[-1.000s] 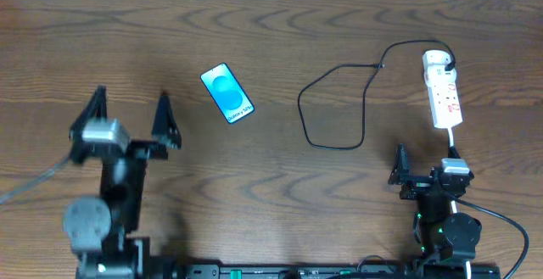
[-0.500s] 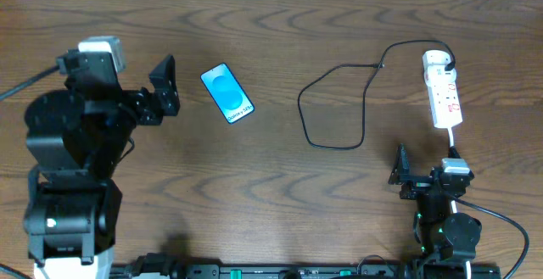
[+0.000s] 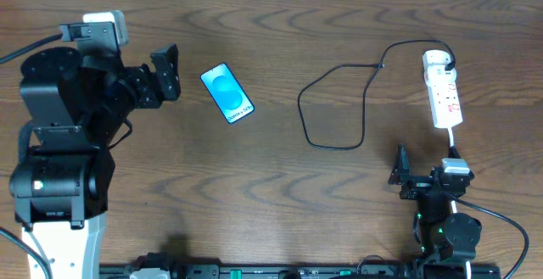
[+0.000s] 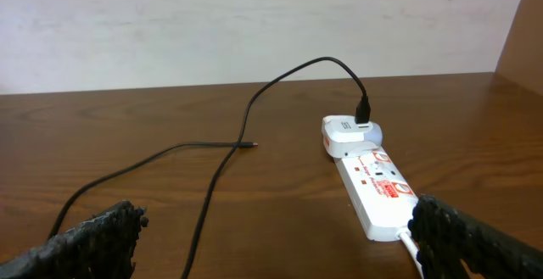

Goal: Plug charger to phone and switch on socket
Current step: 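Raise the left arm and move the left gripper toward the phone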

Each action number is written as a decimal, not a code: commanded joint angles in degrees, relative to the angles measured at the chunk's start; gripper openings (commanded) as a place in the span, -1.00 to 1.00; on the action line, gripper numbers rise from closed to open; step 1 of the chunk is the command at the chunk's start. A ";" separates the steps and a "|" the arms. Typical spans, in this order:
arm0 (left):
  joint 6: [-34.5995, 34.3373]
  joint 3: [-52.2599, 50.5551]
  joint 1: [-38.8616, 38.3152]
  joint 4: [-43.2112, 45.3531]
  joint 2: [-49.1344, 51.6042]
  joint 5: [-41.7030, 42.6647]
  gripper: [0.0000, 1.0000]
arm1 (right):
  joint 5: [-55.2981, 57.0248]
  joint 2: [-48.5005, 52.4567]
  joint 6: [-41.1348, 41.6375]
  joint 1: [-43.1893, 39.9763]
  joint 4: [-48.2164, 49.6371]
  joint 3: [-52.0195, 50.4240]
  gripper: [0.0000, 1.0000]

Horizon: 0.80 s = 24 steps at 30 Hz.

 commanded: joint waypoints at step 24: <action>-18.75 2.56 -4.68 -5.14 7.45 -10.29 0.93 | -0.15 -0.44 0.59 0.39 -0.20 -0.13 0.99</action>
